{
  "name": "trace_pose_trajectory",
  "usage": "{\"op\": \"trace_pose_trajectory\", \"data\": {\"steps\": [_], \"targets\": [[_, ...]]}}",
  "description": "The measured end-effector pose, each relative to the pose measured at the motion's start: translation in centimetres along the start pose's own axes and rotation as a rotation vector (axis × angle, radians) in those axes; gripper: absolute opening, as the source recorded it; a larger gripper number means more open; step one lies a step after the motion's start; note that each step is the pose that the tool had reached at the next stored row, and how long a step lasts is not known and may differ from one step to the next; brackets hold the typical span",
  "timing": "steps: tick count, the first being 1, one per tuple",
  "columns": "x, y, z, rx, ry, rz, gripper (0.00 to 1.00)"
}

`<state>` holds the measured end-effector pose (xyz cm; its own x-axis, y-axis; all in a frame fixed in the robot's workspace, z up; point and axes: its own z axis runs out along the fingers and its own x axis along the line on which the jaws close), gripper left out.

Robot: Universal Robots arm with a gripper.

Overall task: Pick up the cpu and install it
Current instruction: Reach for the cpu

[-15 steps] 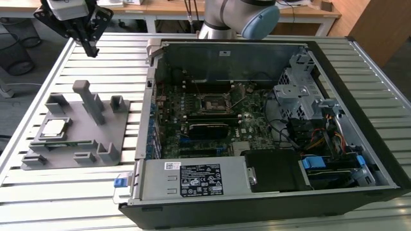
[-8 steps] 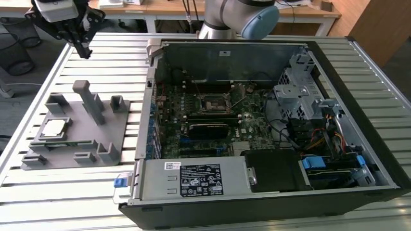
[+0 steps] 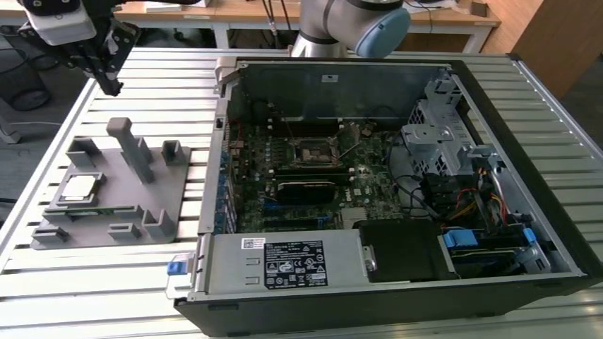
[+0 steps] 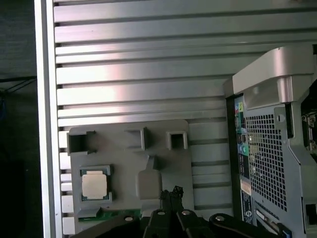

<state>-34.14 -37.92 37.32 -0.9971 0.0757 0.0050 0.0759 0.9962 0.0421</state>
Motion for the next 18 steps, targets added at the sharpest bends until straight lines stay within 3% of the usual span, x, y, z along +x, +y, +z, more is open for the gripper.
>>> {"op": "trace_pose_trajectory", "data": {"steps": [5,14,18], "targets": [[1.06,-0.90,0.19,0.0001,0.0000,-0.001,0.11],[2.16,-2.85,0.50,-0.0002,-0.0005,-0.002,0.11],[3.16,-3.14,0.59,-0.0001,-0.0005,-0.003,0.11]]}}
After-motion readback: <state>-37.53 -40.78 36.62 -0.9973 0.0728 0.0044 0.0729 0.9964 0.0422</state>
